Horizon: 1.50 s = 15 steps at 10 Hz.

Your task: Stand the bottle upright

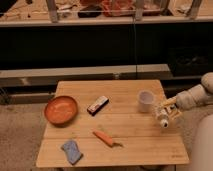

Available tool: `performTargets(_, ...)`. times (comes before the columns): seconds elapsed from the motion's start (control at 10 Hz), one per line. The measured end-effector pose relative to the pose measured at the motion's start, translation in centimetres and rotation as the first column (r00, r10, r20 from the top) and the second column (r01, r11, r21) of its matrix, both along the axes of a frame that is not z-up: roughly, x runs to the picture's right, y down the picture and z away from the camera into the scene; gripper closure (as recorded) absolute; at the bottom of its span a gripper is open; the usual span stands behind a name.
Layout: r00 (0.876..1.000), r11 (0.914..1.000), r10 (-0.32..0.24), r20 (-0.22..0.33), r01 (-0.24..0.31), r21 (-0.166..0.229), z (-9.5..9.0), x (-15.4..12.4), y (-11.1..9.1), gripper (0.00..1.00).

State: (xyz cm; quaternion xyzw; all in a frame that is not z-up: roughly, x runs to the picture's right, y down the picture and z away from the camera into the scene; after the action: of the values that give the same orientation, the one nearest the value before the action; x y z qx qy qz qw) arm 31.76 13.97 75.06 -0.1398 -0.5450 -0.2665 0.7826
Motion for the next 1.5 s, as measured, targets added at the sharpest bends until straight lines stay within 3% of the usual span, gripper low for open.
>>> performTargets(0.1,1.0,0.9996,0.017,0.008,-0.016,-0.023,-0.4,-0.4,-0.1,1.0)
performTargets(0.6,1.0,0.9992,0.021,0.013,-0.02,-0.034,-0.6,-0.6,0.0,1.0)
performTargets(1.0,0.997,0.9896,0.065,0.034,-0.06,-0.131,-3.5,-2.7,1.1,1.0)
performTargets(1.1,0.995,0.9849,0.09,0.035,-0.084,-0.152,-3.6,-2.5,1.1,1.0)
performTargets(1.2,0.989,0.975,0.143,0.04,-0.134,-0.177,-3.6,-2.8,1.2,1.0)
performTargets(1.5,0.964,0.9481,0.262,0.042,-0.25,-0.197,-4.4,-2.9,1.8,1.0)
